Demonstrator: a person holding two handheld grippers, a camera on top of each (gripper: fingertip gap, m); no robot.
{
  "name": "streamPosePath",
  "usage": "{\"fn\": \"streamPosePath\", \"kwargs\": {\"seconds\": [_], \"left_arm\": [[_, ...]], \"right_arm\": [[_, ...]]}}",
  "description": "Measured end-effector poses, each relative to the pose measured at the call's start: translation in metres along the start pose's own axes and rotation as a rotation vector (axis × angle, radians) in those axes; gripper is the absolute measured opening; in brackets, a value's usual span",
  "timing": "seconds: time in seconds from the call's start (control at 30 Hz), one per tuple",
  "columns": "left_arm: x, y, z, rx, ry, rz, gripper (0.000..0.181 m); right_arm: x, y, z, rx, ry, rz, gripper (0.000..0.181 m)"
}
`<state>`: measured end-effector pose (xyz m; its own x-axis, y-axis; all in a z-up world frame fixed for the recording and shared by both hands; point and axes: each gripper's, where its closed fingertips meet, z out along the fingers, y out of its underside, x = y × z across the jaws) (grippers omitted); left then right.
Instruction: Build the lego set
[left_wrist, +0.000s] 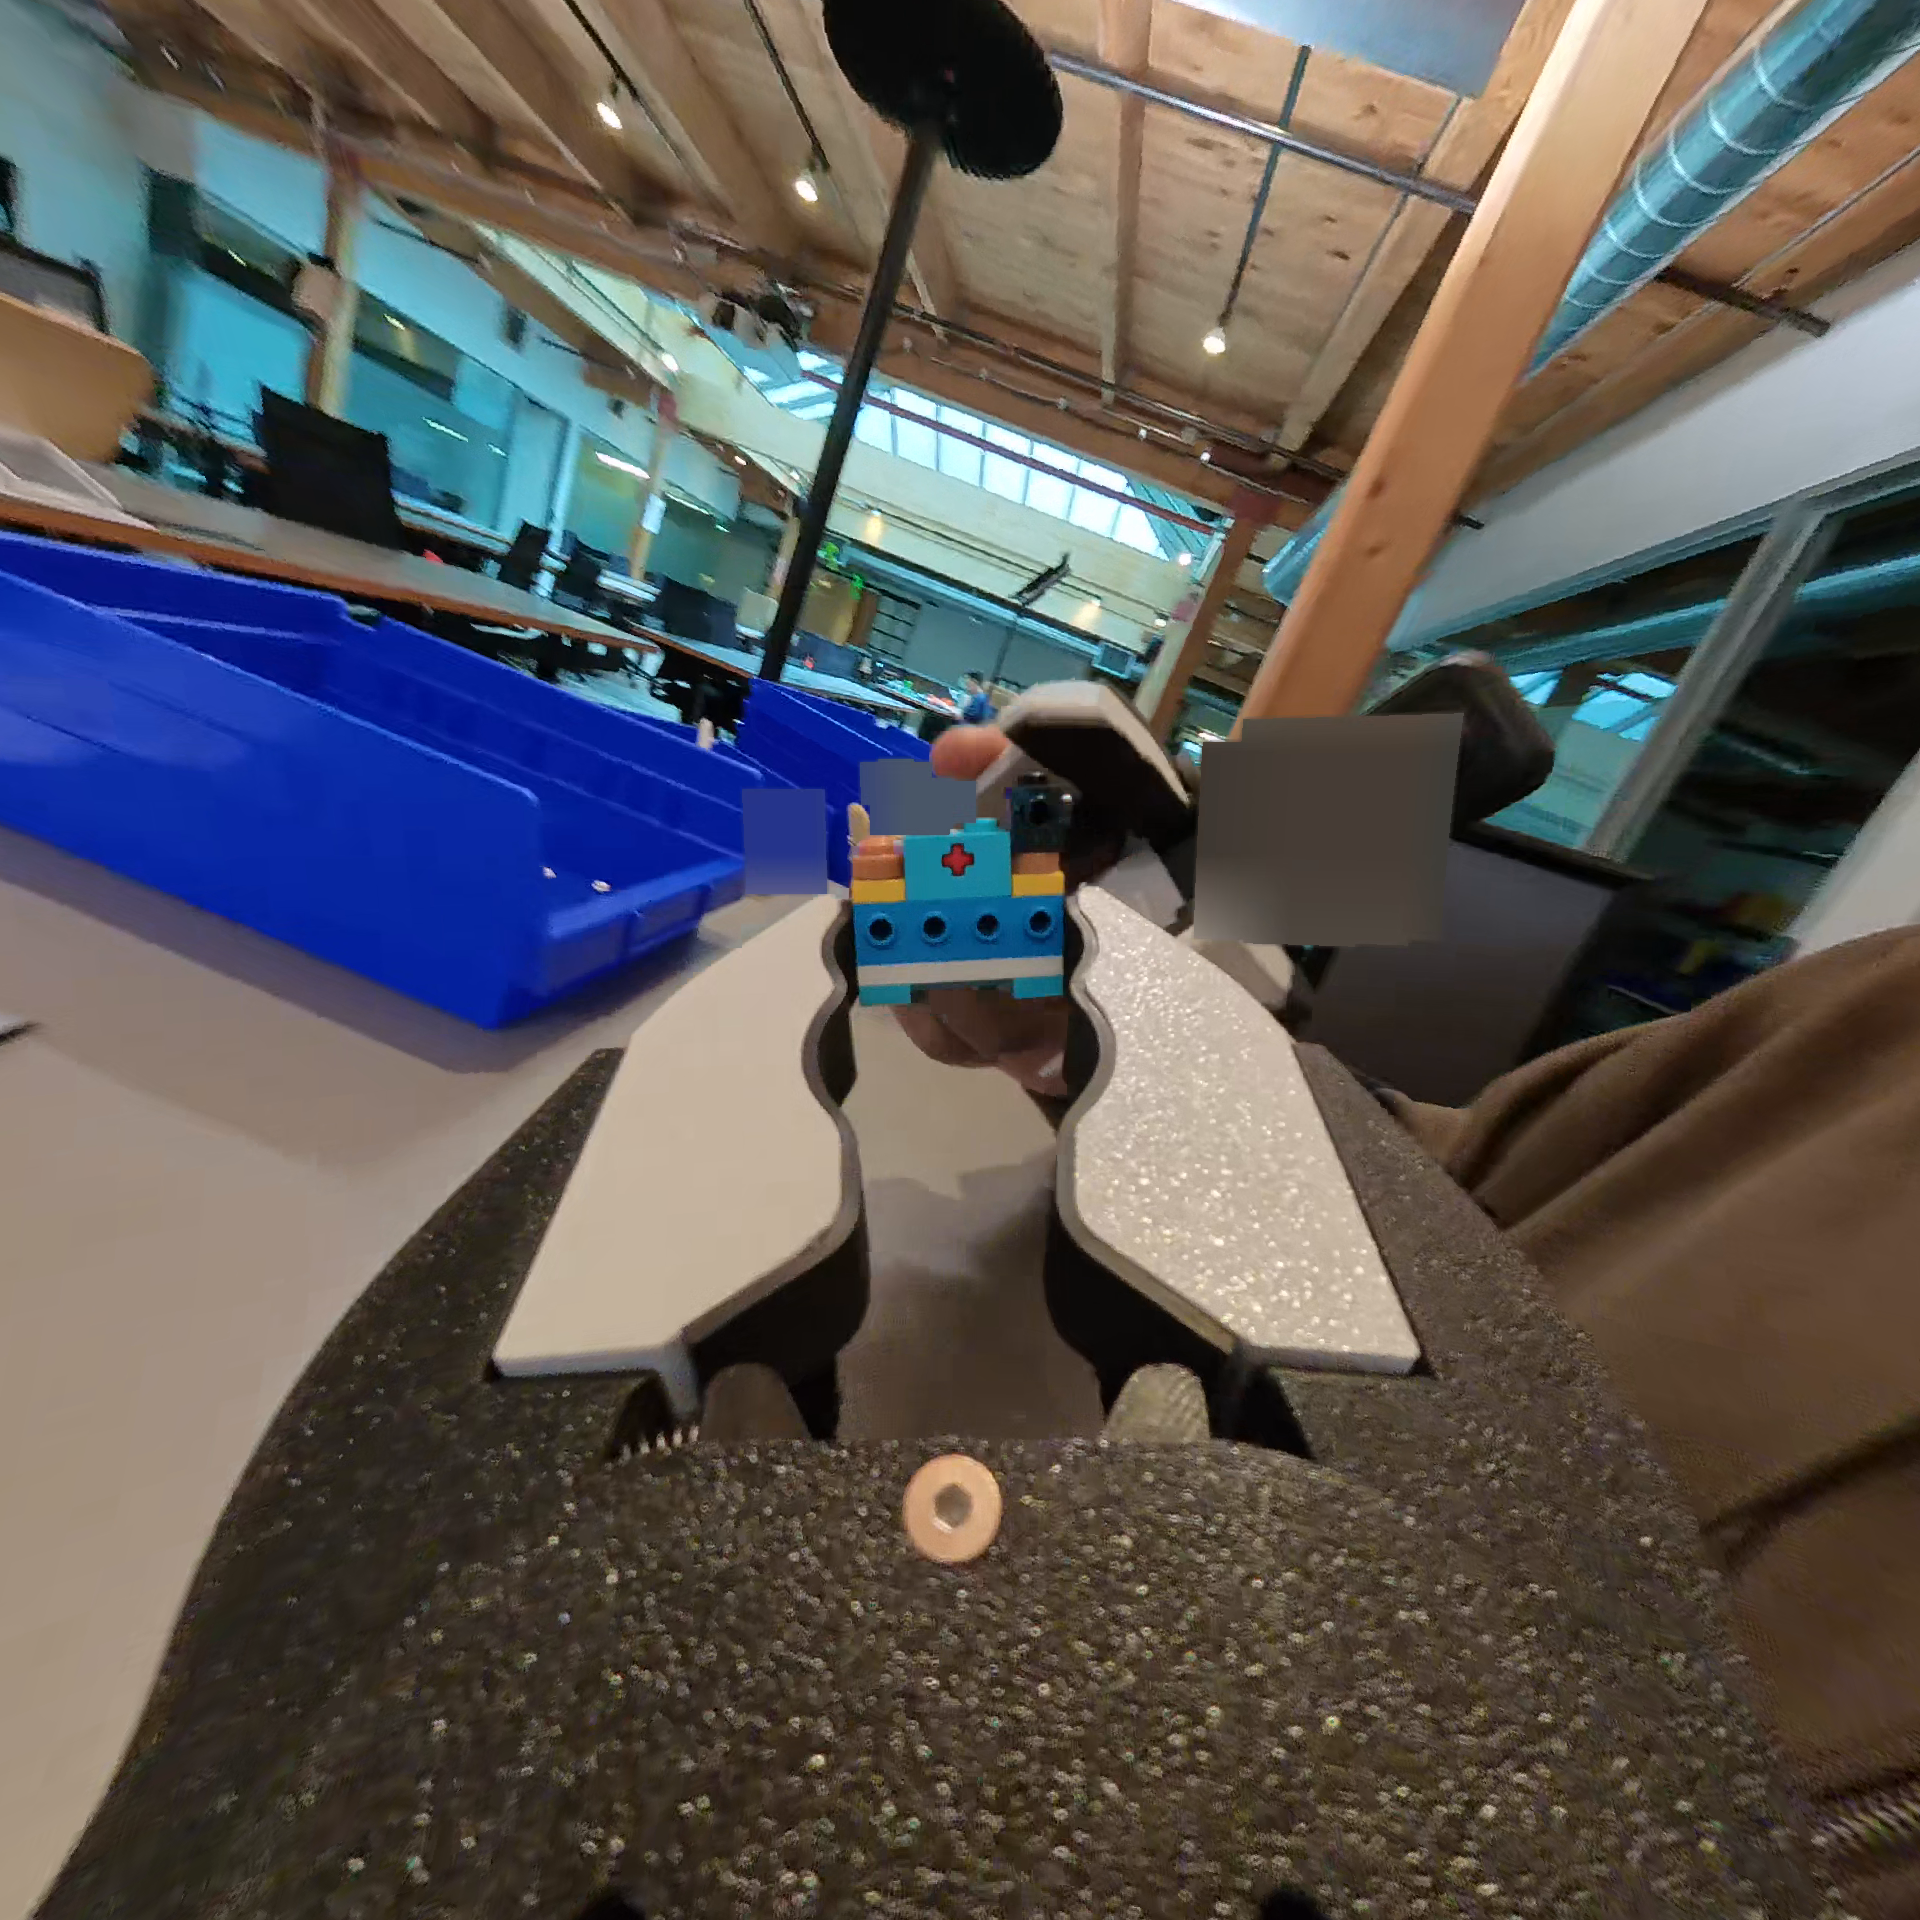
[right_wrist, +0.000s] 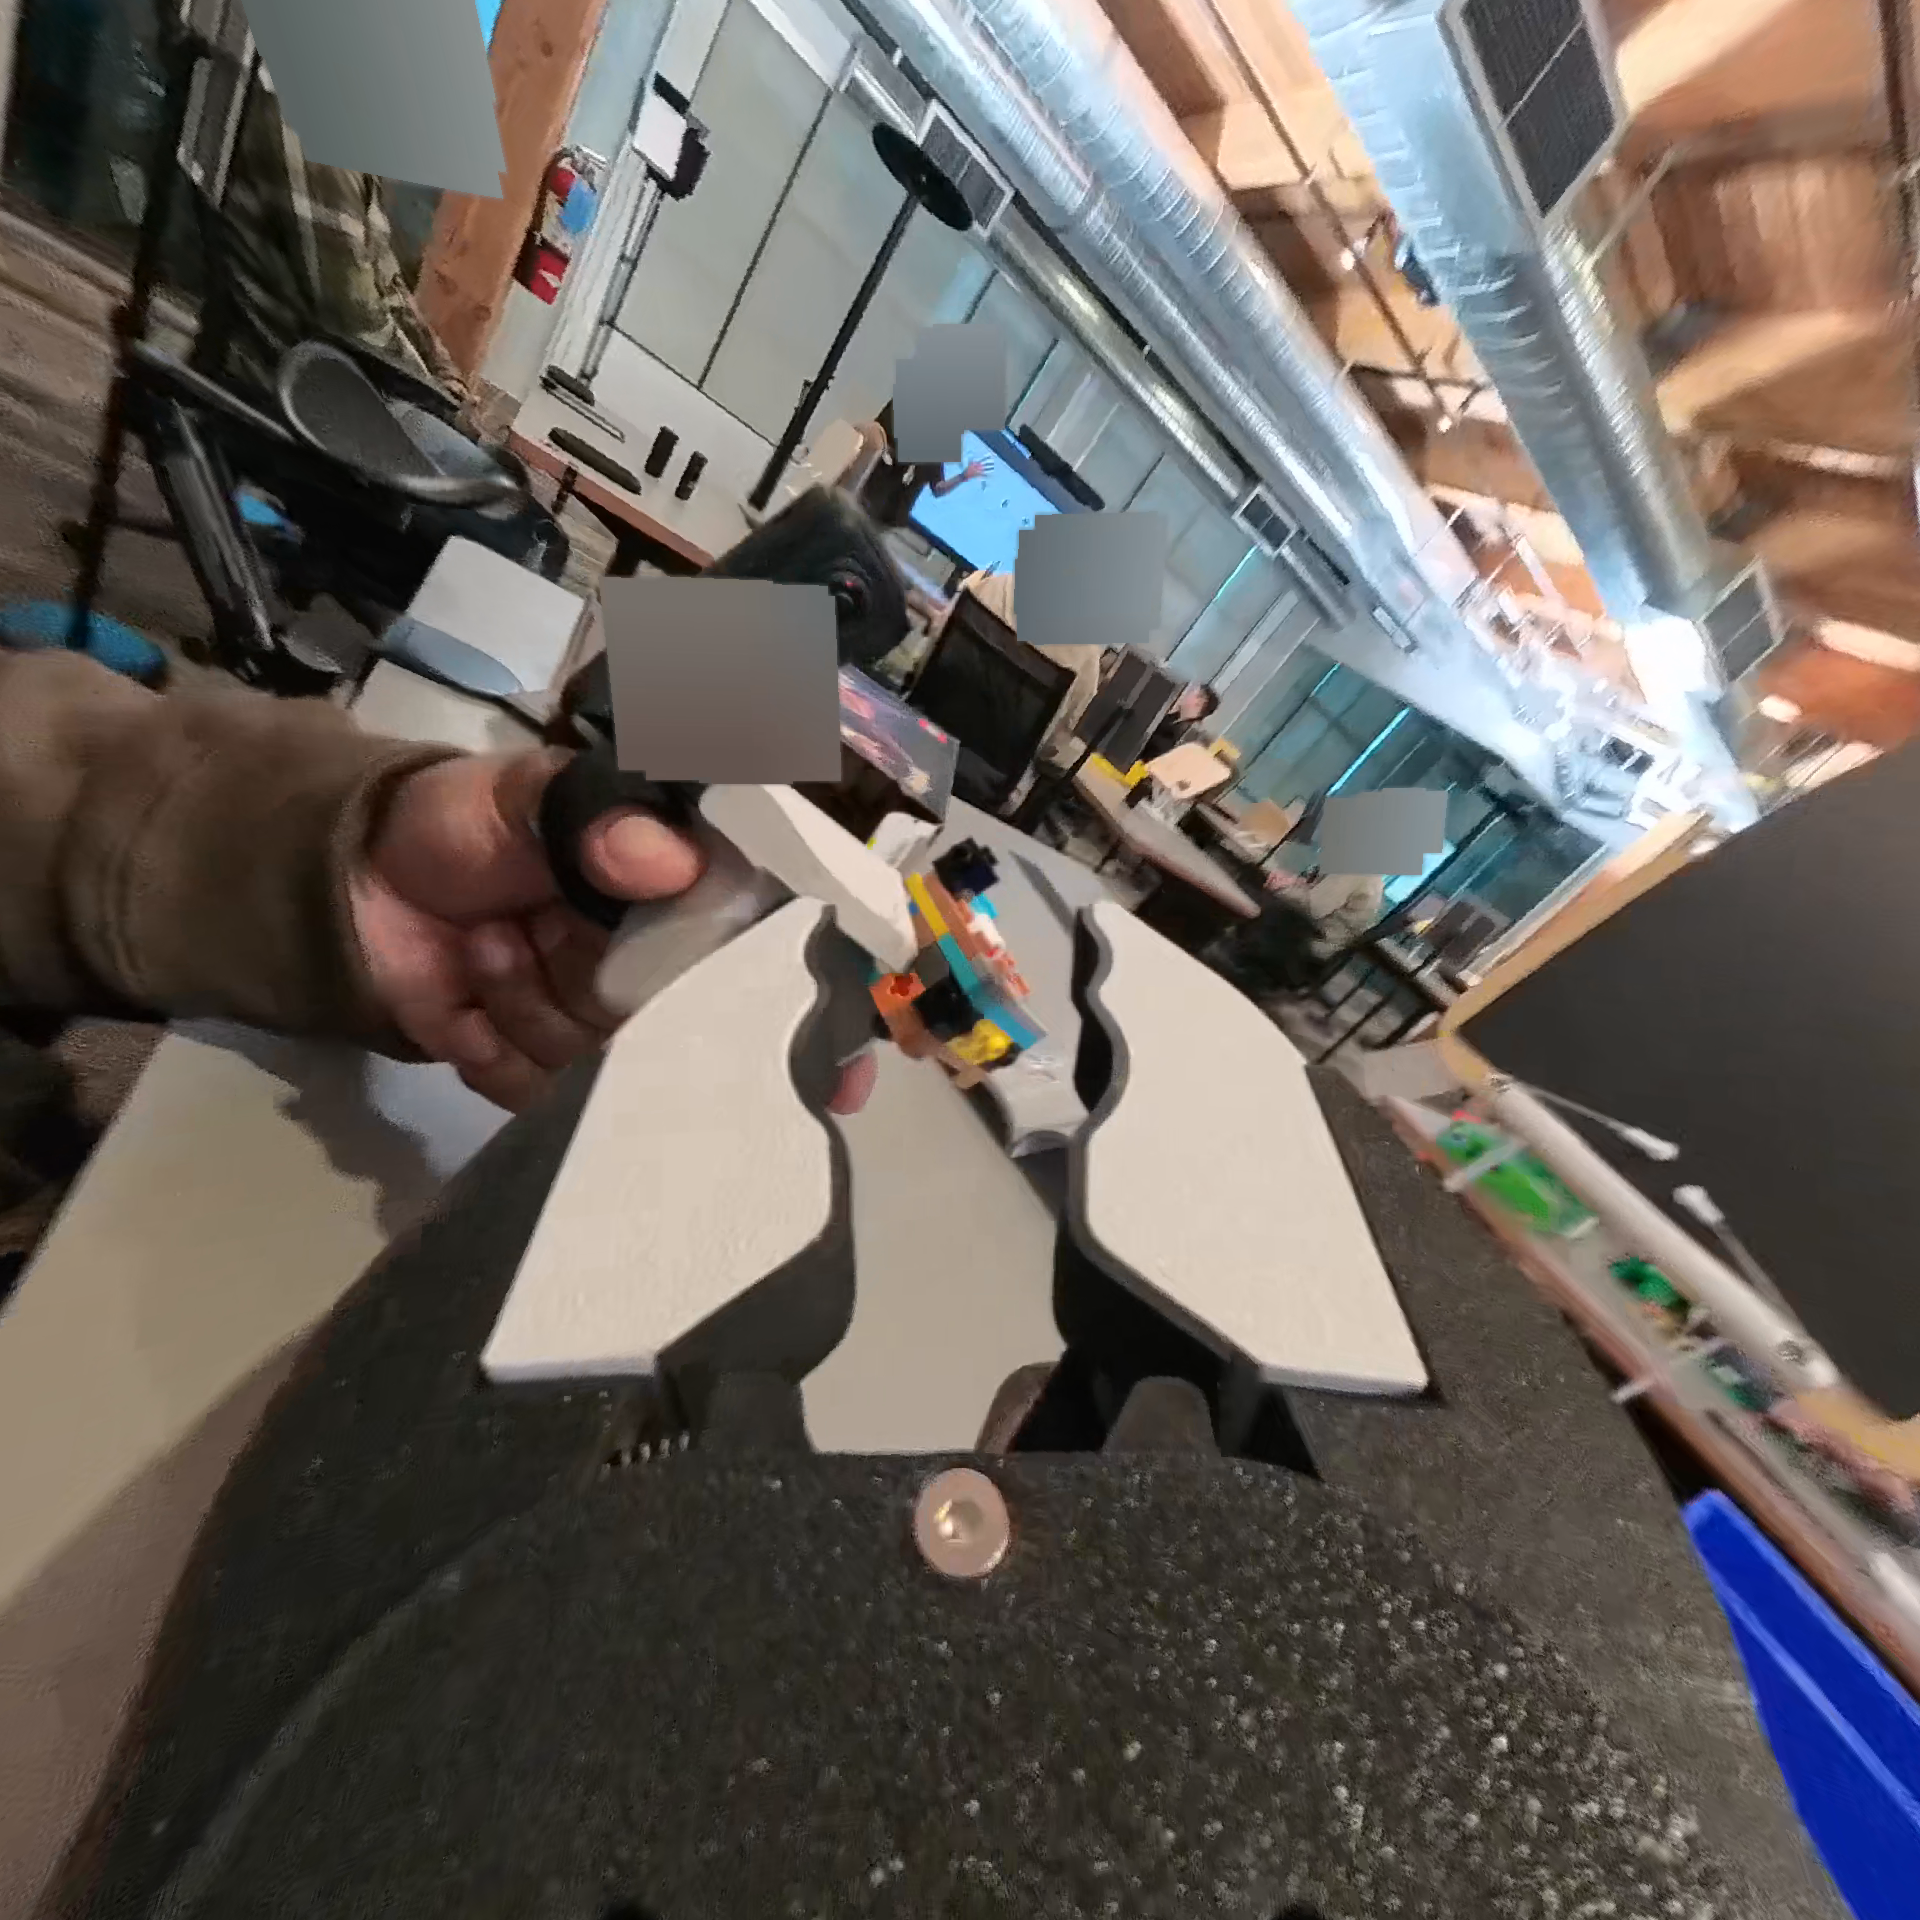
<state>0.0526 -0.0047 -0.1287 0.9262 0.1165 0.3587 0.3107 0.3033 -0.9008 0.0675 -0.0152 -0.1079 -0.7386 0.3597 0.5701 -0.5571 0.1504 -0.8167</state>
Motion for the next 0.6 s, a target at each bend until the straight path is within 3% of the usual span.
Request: {"fn": "streamPosePath", "kwargs": {"seconds": [0.3,0.43,0.6], "left_arm": [[-0.008,-0.009,-0.005,0.032,-0.131,0.166,0.037],[-0.010,-0.010,-0.006,0.016,-0.214,0.304,0.037],[-0.009,-0.007,-0.004,-0.016,-0.257,0.407,0.037]], "right_arm": [[0.004,-0.006,0.009,-0.126,0.008,0.348,0.025],[0.004,-0.001,0.012,-0.218,0.049,0.369,0.020],[0.003,0.001,0.014,-0.228,0.057,0.422,0.018]]}}
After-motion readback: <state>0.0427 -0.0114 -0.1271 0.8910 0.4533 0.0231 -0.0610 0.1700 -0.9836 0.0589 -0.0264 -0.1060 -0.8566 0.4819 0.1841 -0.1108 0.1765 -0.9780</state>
